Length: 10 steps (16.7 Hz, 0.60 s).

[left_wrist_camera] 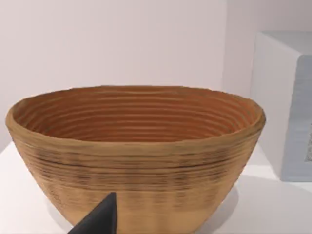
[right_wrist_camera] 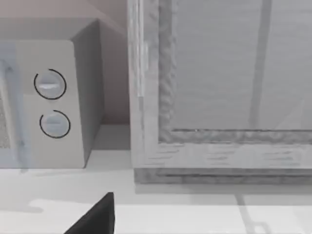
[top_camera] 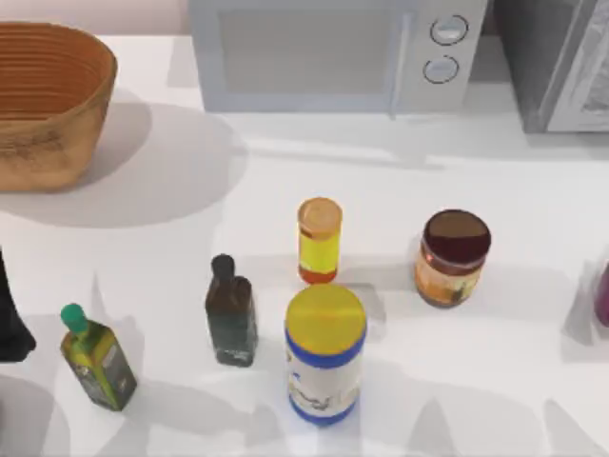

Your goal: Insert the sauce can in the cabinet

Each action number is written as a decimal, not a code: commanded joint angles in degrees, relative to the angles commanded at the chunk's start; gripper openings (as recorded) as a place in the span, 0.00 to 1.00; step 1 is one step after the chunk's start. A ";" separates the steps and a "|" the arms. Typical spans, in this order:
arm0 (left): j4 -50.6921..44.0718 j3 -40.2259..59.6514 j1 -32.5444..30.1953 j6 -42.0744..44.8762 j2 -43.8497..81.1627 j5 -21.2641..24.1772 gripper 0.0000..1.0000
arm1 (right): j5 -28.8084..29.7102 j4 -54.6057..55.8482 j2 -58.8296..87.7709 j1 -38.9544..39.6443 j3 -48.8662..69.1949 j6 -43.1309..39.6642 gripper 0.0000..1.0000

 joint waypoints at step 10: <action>0.00 0.00 0.00 0.00 0.00 0.00 1.00 | -7.54 -5.61 16.62 1.49 7.65 -13.41 1.00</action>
